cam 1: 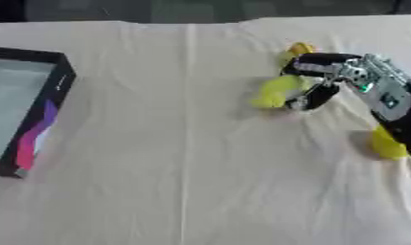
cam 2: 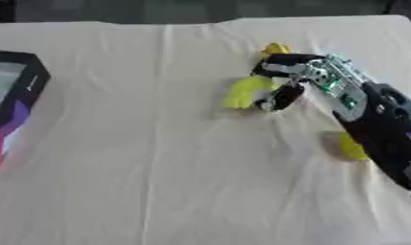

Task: Pick up the objects with one hand, pass them to the other hand, and then place them into the box on the other side of the table.

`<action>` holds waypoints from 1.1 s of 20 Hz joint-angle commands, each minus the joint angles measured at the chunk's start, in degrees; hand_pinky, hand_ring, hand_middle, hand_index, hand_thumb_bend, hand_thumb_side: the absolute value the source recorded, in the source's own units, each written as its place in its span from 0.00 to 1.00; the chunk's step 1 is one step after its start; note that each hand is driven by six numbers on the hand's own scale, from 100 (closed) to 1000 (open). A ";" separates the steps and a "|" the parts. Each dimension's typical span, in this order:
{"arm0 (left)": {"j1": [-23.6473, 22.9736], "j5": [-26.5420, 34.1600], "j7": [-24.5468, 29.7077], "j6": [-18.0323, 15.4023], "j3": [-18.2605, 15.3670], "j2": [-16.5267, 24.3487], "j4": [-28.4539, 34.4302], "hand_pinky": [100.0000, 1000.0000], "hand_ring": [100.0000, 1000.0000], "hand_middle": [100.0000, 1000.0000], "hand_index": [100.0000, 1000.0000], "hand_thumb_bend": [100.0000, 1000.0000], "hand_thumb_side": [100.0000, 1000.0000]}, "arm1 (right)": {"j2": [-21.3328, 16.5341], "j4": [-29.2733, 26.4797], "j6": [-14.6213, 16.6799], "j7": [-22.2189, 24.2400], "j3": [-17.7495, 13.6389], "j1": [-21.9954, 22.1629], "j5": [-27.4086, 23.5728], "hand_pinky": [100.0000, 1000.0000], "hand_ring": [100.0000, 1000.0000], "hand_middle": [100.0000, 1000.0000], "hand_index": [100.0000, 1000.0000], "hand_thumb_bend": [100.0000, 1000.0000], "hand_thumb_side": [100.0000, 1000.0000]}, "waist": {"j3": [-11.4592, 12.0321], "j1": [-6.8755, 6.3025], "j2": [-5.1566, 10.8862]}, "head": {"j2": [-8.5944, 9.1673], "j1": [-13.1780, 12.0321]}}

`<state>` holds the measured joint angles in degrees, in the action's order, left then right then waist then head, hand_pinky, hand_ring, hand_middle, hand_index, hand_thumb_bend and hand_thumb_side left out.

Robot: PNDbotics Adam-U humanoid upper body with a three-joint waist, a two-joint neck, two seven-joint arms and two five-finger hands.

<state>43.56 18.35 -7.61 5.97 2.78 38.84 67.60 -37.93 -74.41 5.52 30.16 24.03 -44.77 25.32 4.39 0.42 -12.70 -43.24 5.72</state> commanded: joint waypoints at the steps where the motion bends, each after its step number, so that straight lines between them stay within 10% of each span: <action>1: -0.09 -0.48 0.40 -0.27 0.31 3.25 2.48 0.87 0.76 0.75 0.81 0.74 0.55 | -2.17 -4.96 -2.40 -2.04 -3.24 -0.08 -2.84 0.79 0.63 0.38 0.48 0.00 0.00 | -0.38 -0.28 1.52 | -0.67 -0.66; 11: 1.17 -8.66 6.89 -3.45 10.57 7.93 15.96 0.81 0.72 0.68 0.80 0.79 0.39 | 9.96 -13.35 -11.37 -11.00 -8.80 4.63 -9.58 0.77 0.56 0.36 0.48 0.00 0.00 | -0.64 -0.70 3.15 | -0.87 0.23; 22: 4.87 -18.58 16.81 4.08 25.98 8.61 31.03 0.81 0.78 0.76 0.81 0.74 0.42 | 25.75 -11.65 -17.98 -20.92 -2.25 6.31 -4.61 0.77 0.55 0.36 0.48 0.00 0.00 | -0.98 -0.33 4.54 | -0.87 -0.83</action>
<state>47.20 0.91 8.12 9.18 27.89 46.28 96.64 -13.32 -85.83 -12.28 10.41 21.29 -37.73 19.81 3.34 0.42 -10.32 -43.79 5.31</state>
